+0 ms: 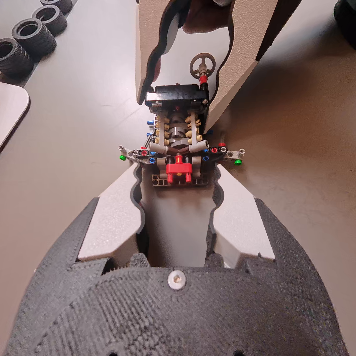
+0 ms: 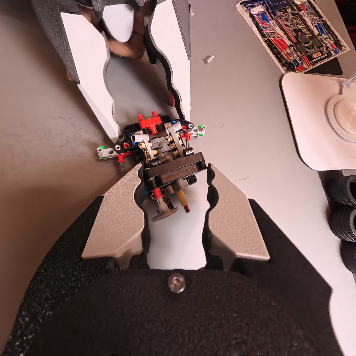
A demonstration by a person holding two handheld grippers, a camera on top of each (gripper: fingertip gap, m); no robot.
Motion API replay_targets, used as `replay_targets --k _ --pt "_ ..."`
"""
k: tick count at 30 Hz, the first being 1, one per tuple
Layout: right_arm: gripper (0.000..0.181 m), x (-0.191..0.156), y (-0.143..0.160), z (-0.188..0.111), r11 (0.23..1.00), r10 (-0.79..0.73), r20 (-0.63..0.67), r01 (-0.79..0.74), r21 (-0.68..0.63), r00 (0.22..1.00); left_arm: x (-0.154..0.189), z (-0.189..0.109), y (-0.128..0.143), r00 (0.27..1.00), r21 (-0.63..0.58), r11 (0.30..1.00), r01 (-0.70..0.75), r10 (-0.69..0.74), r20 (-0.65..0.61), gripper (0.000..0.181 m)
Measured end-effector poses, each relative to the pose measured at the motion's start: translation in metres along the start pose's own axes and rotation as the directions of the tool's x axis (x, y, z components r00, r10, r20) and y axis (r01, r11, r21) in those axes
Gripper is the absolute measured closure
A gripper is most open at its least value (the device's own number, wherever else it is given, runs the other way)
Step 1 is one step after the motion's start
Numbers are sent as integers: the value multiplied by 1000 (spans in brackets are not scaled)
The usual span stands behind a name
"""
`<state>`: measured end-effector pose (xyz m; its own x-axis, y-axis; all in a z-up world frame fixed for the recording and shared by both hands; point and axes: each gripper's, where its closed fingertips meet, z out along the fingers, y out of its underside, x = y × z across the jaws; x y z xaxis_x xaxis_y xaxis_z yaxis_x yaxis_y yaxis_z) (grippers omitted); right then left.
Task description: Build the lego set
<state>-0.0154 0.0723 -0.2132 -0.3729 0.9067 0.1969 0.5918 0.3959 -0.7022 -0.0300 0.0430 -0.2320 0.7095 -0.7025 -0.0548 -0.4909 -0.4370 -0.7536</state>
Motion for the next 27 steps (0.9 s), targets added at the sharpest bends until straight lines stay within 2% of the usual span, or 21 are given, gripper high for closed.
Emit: replay_targets --k 5,15,18,23,25,27 --pt "117 1 1 -3 1000 -8 -6 8 -14 1000 -1 -1 2 1000 -15 1000 -11 12 10 123" --pt "124 21 9 -19 998 -20 -100 14 -56 995 -4 -3 5 998 -89 996 -17 21 52 123" --pt "132 35 16 -25 996 -36 -175 20 -93 984 4 -5 6 999 -105 994 -43 45 15 127" --pt "133 44 18 -51 995 -17 -243 -8 -100 970 17 -15 7 996 -99 992 -72 66 -63 129" --pt "133 37 17 -62 996 21 -231 -41 -82 973 13 -24 5 997 -70 997 -42 37 -73 131" --pt "138 13 20 -61 994 69 -146 -81 -76 987 6 -31 7 997 -57 998 8 -12 -74 132"
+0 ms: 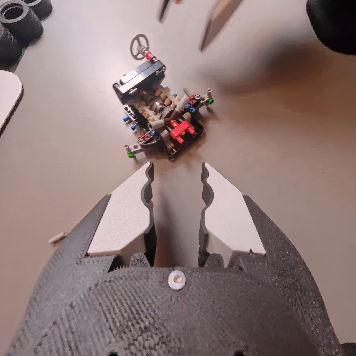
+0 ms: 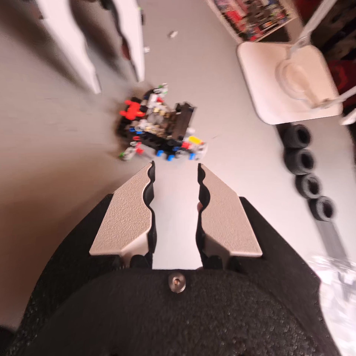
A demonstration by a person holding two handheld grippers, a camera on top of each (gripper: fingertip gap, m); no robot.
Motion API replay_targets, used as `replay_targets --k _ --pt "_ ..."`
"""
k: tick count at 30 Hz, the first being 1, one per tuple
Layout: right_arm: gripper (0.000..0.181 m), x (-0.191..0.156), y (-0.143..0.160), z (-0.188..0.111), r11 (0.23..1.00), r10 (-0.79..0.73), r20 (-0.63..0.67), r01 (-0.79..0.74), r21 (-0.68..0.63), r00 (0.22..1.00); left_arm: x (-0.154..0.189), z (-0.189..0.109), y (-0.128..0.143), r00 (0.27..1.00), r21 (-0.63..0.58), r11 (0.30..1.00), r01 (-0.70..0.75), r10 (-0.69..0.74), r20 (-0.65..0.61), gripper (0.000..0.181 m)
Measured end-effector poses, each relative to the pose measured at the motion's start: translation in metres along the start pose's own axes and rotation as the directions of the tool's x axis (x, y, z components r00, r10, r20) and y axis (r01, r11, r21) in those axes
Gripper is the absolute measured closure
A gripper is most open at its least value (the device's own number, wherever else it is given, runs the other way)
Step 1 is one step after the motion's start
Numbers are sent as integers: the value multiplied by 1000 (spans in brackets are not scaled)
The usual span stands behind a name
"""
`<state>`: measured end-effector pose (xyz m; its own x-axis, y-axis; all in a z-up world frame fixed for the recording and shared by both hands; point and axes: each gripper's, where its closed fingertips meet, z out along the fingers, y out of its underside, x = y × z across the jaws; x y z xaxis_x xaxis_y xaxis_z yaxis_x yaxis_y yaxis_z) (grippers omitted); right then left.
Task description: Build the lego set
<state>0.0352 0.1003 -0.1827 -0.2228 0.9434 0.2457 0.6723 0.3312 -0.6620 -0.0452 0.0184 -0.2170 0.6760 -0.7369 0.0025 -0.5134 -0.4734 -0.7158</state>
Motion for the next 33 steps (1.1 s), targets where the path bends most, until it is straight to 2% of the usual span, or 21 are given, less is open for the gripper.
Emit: replay_targets --k 2,4,5,8,14,16,21,25,27,30,33 --pt "136 -33 10 5 1000 15 95 -13 -22 995 -11 -3 3 999 15 999 37 -37 25 134" --pt "135 -52 25 15 998 -9 111 16 -64 994 -14 0 7 998 11 998 62 -63 25 134" --pt "134 -55 30 20 996 -25 97 33 -81 995 -12 3 8 998 0 998 58 -58 20 135" --pt "135 -46 19 22 998 -60 51 61 -9 997 -6 12 8 1000 -18 1000 19 -19 15 136" --pt "130 -56 11 39 993 -118 158 119 4 980 1 24 0 999 -28 1000 14 -13 32 123" --pt "143 -55 7 41 993 -121 129 121 11 984 0 28 -1 999 -40 999 12 -10 53 121" --pt "148 -49 13 39 995 -48 12 48 -84 999 -4 36 -10 987 -60 994 90 -81 138 137" --pt "154 -34 22 37 972 155 -187 -184 -146 970 -1 40 -14 976 -80 989 122 -105 192 155" --pt "155 -33 23 37 957 215 -236 -253 -145 948 0 41 -15 970 -94 989 116 -93 224 156" --pt "154 -33 22 36 969 164 -253 -204 -141 954 0 40 -14 971 -102 989 103 -77 226 156" --pt "154 -33 22 36 977 146 -217 -176 -122 965 1 35 -10 980 -109 990 88 -66 189 154"
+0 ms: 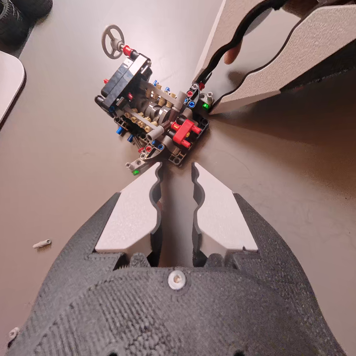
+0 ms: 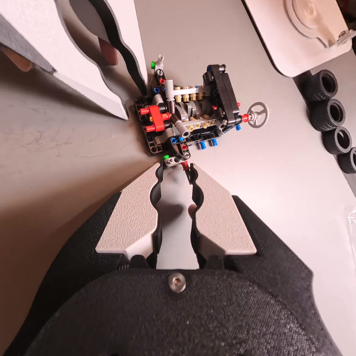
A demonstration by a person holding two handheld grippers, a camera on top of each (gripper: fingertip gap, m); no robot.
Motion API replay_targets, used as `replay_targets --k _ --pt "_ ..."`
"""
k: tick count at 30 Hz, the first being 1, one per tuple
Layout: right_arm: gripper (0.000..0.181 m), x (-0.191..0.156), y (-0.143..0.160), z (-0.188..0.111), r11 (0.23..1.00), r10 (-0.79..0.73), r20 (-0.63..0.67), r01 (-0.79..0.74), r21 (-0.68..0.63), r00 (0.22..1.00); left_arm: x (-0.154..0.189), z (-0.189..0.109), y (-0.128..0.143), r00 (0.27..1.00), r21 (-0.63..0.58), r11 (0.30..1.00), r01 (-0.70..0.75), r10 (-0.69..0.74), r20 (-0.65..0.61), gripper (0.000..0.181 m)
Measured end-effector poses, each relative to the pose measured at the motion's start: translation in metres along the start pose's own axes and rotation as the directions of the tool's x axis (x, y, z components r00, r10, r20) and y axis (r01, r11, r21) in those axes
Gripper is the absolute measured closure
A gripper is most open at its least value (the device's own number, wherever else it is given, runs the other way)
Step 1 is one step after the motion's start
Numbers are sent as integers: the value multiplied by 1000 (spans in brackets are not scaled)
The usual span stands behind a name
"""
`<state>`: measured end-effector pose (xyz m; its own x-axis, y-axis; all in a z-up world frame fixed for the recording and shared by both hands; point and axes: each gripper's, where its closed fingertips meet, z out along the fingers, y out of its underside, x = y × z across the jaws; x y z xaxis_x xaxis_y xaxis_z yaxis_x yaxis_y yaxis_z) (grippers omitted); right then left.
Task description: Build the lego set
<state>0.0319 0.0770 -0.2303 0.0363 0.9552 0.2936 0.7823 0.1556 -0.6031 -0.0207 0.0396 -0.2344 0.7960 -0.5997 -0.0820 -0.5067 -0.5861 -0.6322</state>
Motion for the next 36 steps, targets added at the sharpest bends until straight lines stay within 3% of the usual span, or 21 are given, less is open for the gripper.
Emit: replay_targets --k 5,8,12,14,16,18,20,26,27,30,33,36 --pt "139 -3 0 -7 997 -76 63 74 31 995 -16 -20 14 999 -14 999 -49 49 -23 154" --pt "134 -1 -10 -15 989 -118 94 109 96 989 -35 -29 19 999 35 999 -38 39 -18 154" --pt "134 -3 -20 -8 990 -91 181 70 120 979 -48 -13 20 998 77 995 -60 62 -30 139" --pt "134 -9 -21 -2 990 -96 217 71 119 971 -44 -7 6 995 143 987 -74 83 -55 140" --pt "136 -11 -18 2 991 -101 217 79 107 971 -44 -2 1 995 151 985 -83 91 -50 144" --pt "144 -9 -18 3 990 -108 184 88 112 977 -44 2 2 995 116 988 -99 102 -19 163" --pt "145 -8 -19 3 991 -86 174 67 114 981 -46 2 3 997 78 994 -75 72 31 169" --pt "146 -8 -19 4 995 -18 124 6 95 992 -46 -1 4 958 27 984 177 -179 226 172" --pt "146 -6 -18 4 996 -14 109 4 89 994 -39 -2 4 962 16 986 167 -166 218 171" --pt "156 -7 -16 1 995 -19 110 8 99 994 -5 0 -1 991 -1 992 129 -129 39 169" --pt "156 -7 -14 -2 994 -46 106 35 101 993 -24 -9 4 991 -8 994 111 -110 73 162" --pt "155 -6 -15 -5 993 -56 112 44 111 992 -38 -21 1 999 65 997 43 -44 16 159"
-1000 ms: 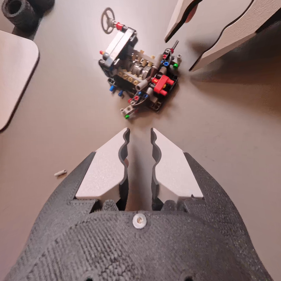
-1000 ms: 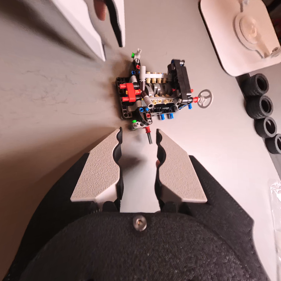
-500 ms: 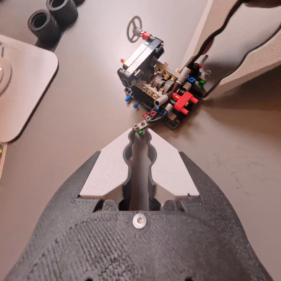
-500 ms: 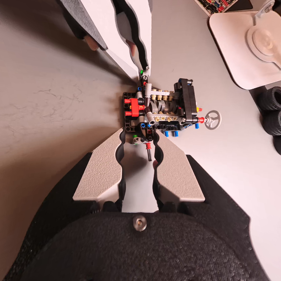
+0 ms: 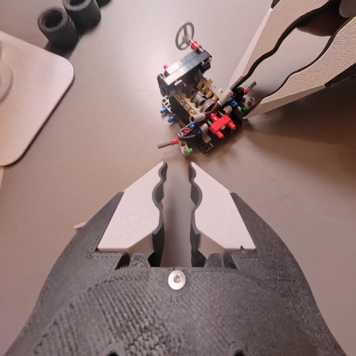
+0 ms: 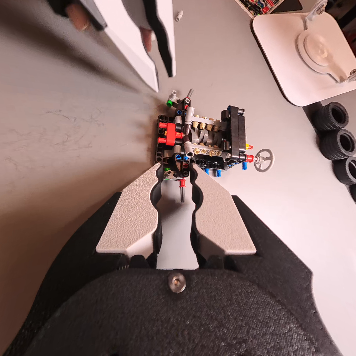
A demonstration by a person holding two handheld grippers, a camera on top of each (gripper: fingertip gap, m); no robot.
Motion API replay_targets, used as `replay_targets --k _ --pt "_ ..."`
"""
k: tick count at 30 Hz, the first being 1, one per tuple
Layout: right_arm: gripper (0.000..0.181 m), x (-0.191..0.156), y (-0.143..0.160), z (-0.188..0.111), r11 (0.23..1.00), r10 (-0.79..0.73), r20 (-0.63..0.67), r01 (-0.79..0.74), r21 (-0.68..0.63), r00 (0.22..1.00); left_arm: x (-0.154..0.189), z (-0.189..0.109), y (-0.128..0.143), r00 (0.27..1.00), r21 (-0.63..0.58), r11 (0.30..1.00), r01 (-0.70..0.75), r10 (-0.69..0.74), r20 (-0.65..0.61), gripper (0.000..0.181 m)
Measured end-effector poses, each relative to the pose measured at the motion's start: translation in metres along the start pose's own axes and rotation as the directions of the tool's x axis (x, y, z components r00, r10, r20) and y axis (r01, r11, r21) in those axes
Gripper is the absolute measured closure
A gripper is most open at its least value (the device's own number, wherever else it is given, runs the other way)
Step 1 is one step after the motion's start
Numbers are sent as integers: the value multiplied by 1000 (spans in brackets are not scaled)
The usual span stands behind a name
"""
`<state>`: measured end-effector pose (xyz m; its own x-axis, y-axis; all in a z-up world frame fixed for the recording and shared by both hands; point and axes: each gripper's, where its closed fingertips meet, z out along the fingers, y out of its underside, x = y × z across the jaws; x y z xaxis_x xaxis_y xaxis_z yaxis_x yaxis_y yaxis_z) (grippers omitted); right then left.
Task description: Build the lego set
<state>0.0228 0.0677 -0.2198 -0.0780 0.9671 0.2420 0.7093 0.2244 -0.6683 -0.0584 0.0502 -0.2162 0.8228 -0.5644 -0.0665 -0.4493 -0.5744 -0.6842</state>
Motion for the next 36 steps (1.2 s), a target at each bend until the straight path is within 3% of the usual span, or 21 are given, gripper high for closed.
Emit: replay_targets --k 3,7,11,17,21,28,36 --pt "155 -1 0 0 1000 -16 14 16 0 1000 -22 4 -6 999 105 993 -50 49 10 150" --pt "155 -1 1 0 999 -38 20 38 -6 999 -25 23 -15 980 173 967 -188 195 -29 146" --pt "156 0 3 0 999 -40 12 40 -17 999 -12 29 -21 955 161 957 -243 265 -131 165" --pt "160 3 4 -2 1000 -21 8 21 -7 1000 -1 26 -15 942 121 949 -292 307 -135 165" --pt "160 2 4 -2 1000 -21 4 21 -4 1000 7 18 -7 937 70 953 -296 304 -173 160" --pt "160 1 5 -2 1000 -30 17 30 1 999 3 18 -10 915 63 921 -383 388 -113 134" --pt "161 2 5 -2 1000 -23 16 23 3 1000 12 25 -11 919 81 930 -357 366 -146 171"
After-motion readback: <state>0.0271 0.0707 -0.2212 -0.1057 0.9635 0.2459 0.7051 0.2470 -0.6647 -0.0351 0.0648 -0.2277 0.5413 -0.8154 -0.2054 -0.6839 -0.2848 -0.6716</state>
